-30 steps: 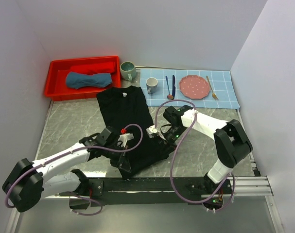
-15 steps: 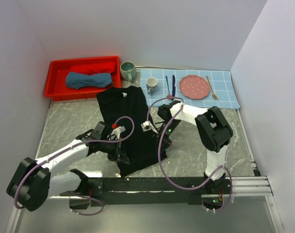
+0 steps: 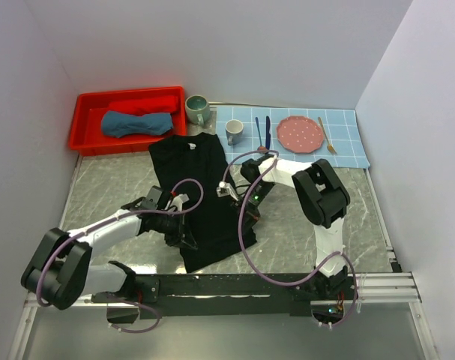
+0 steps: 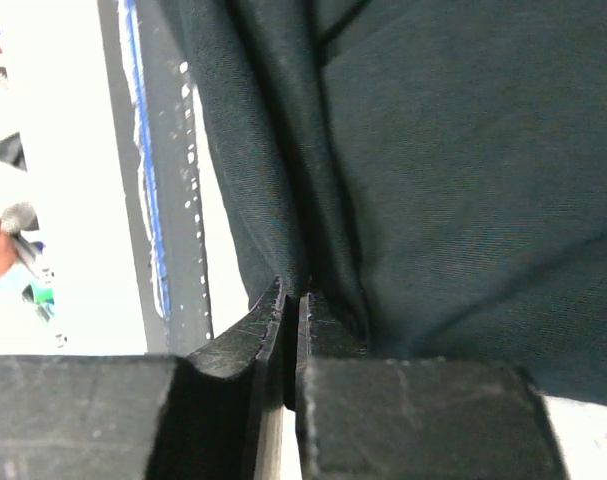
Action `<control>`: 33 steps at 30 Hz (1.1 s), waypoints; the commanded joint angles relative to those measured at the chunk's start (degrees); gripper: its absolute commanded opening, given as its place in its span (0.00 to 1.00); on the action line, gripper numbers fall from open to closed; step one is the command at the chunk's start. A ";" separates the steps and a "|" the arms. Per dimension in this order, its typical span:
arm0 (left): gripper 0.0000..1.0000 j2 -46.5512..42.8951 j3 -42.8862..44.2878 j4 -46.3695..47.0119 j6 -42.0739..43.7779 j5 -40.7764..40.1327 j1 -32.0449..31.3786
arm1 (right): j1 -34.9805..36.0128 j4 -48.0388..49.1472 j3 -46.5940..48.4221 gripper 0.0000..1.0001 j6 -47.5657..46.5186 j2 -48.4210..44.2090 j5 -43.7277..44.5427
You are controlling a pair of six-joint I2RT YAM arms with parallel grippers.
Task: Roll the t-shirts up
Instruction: Roll the T-shirt to the center of the board.
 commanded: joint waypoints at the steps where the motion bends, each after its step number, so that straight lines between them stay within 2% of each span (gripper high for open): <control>1: 0.01 3.46 0.23 -0.18 -0.72 -0.85 1.34 | -1.77 7.66 -1.31 0.27 7.68 -2.12 4.11; 2: 0.01 4.07 0.14 0.09 -0.64 -0.67 1.25 | -2.30 8.81 -2.29 0.37 9.00 -3.18 4.03; 3: 0.01 5.04 0.40 0.01 -0.64 -0.93 1.25 | -2.91 9.70 -3.08 0.41 9.19 -4.41 3.77; 5: 0.01 5.48 0.41 -0.26 -0.37 -0.93 1.17 | -6.50 14.43 -6.85 0.65 10.93 -9.85 2.71; 7: 0.01 6.71 0.84 -0.52 -0.20 -0.93 1.16 | -9.15 18.65 -11.49 0.69 9.73 -18.25 2.80; 8: 0.01 7.50 1.19 -0.61 0.33 -1.02 1.16 | -10.12 19.71 -13.35 1.00 5.89 -21.62 3.76; 9: 0.01 7.94 1.98 -0.61 0.59 -0.84 1.16 | -10.21 21.64 -15.72 1.00 4.20 -25.48 4.64; 10: 0.01 8.47 2.42 -0.61 0.94 -0.67 1.16 | -10.21 26.53 -21.57 1.00 2.52 -33.96 5.34; 12: 0.01 9.88 3.21 -0.70 1.56 0.12 1.16 | -8.65 31.56 -27.84 1.00 -3.45 -42.26 6.13; 13: 0.01 10.23 3.48 -0.78 1.74 0.13 1.16 | -6.89 38.29 -34.05 1.00 -4.69 -49.27 7.01; 16: 0.01 11.37 4.27 -1.40 2.44 0.04 0.90 | 1.72 45.03 -43.22 1.00 -13.89 -57.67 10.18; 17: 0.01 11.72 4.45 -1.75 2.88 0.12 0.64 | 3.57 45.39 -44.73 1.00 -22.28 -58.64 10.53; 18: 0.01 11.99 5.14 -2.10 3.14 0.30 0.55 | 6.63 47.22 -46.40 0.99 -24.10 -59.87 10.62; 20: 0.01 12.86 6.29 -2.63 4.54 0.30 0.37 | 8.06 53.63 -50.36 0.98 -27.35 -60.32 9.66; 23: 0.01 13.83 9.88 -3.95 7.17 -0.14 0.37 | 10.00 54.79 -51.52 0.95 -31.93 -57.78 9.39; 27: 0.01 15.24 11.39 -4.13 8.42 -0.05 0.37 | 10.44 56.72 -51.69 0.93 -33.08 -53.83 9.92; 33: 0.01 16.38 12.18 -4.47 8.50 0.04 0.29 | 11.14 62.97 -54.94 0.93 -36.86 -52.77 9.22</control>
